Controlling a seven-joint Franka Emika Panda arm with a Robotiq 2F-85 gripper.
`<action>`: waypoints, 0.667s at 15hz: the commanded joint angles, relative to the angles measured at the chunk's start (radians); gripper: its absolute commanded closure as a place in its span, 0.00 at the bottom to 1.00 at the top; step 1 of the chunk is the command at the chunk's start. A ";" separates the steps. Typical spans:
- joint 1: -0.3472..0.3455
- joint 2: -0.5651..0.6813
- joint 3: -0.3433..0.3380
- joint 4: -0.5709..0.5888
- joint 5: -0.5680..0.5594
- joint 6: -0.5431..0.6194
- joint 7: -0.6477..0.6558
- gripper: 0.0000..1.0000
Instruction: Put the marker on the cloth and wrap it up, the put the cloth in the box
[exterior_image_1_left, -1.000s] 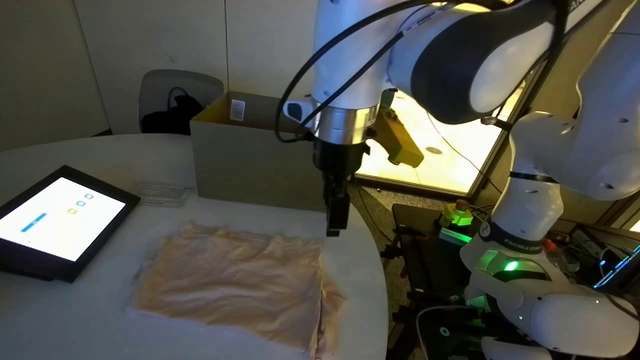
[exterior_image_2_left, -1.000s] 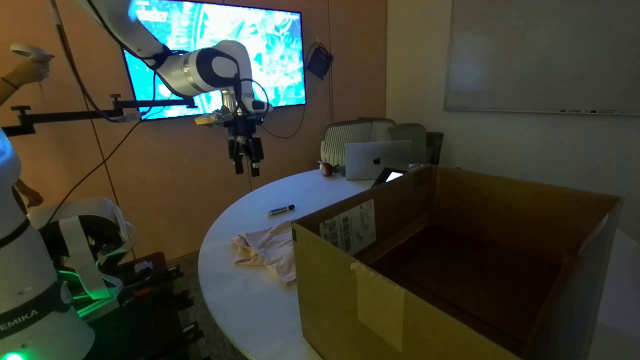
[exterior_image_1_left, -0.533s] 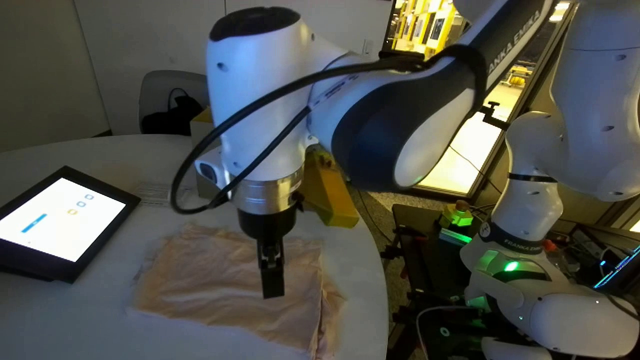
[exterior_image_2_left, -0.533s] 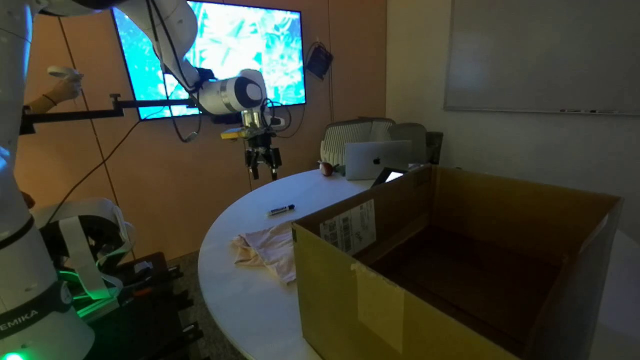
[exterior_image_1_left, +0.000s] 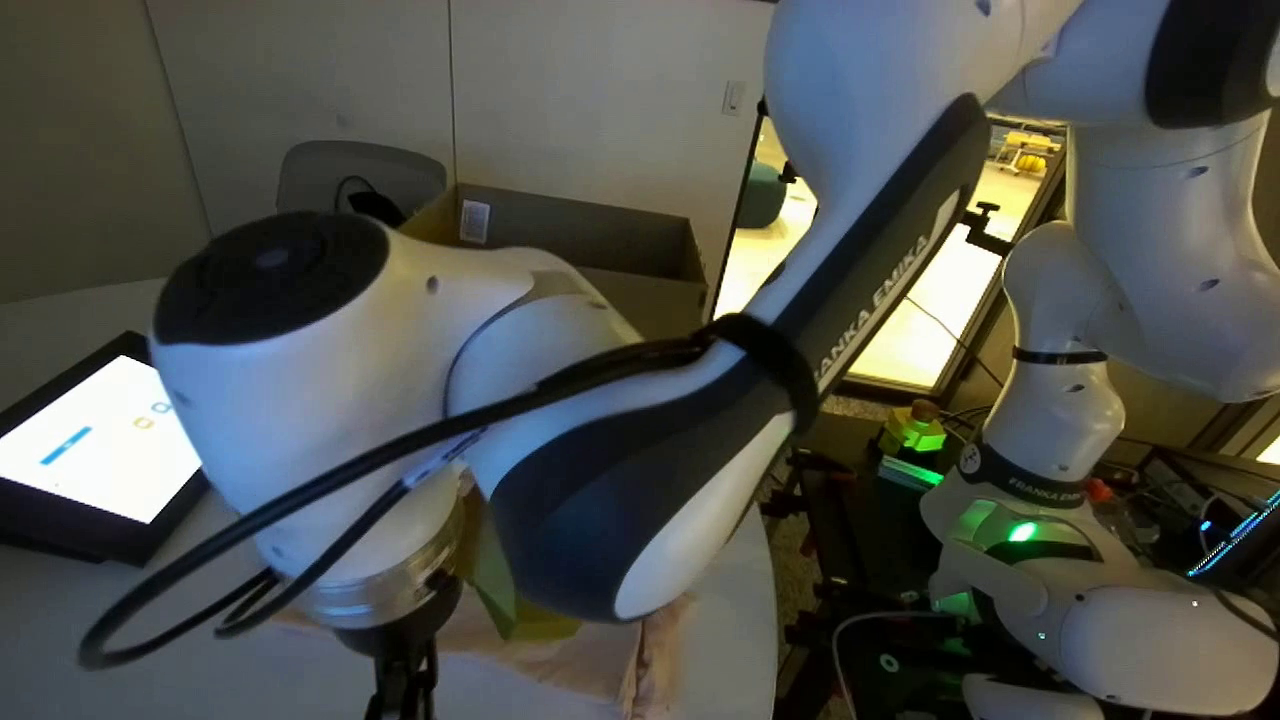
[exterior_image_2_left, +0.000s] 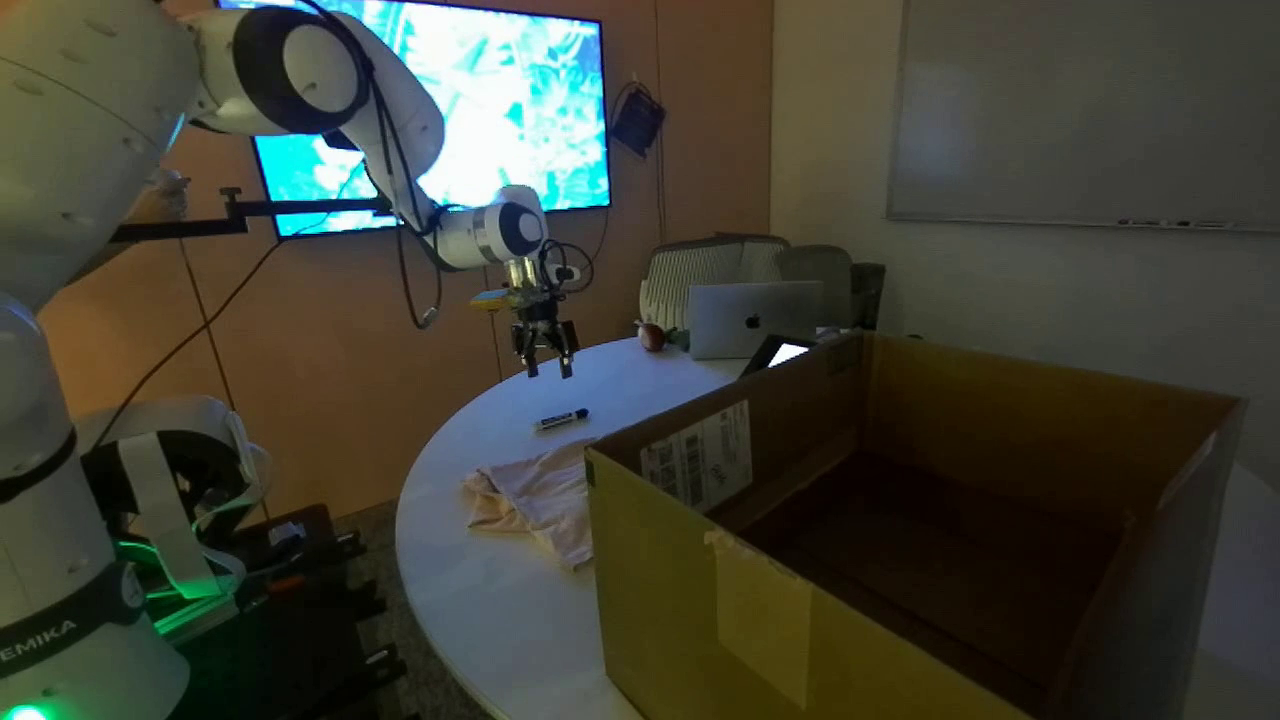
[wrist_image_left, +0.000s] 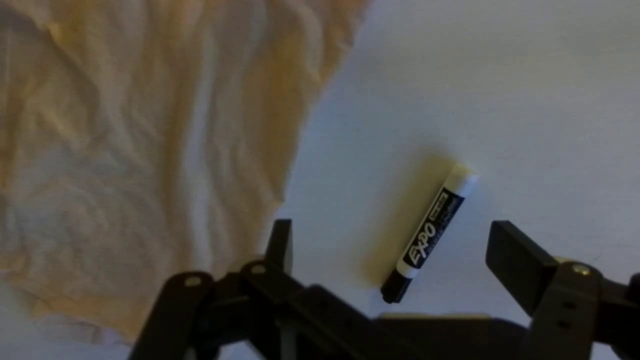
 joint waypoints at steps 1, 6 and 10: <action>0.034 0.134 -0.030 0.171 0.040 0.002 0.036 0.00; 0.032 0.238 -0.036 0.275 0.136 0.015 0.071 0.00; 0.009 0.287 -0.018 0.306 0.208 0.051 0.026 0.00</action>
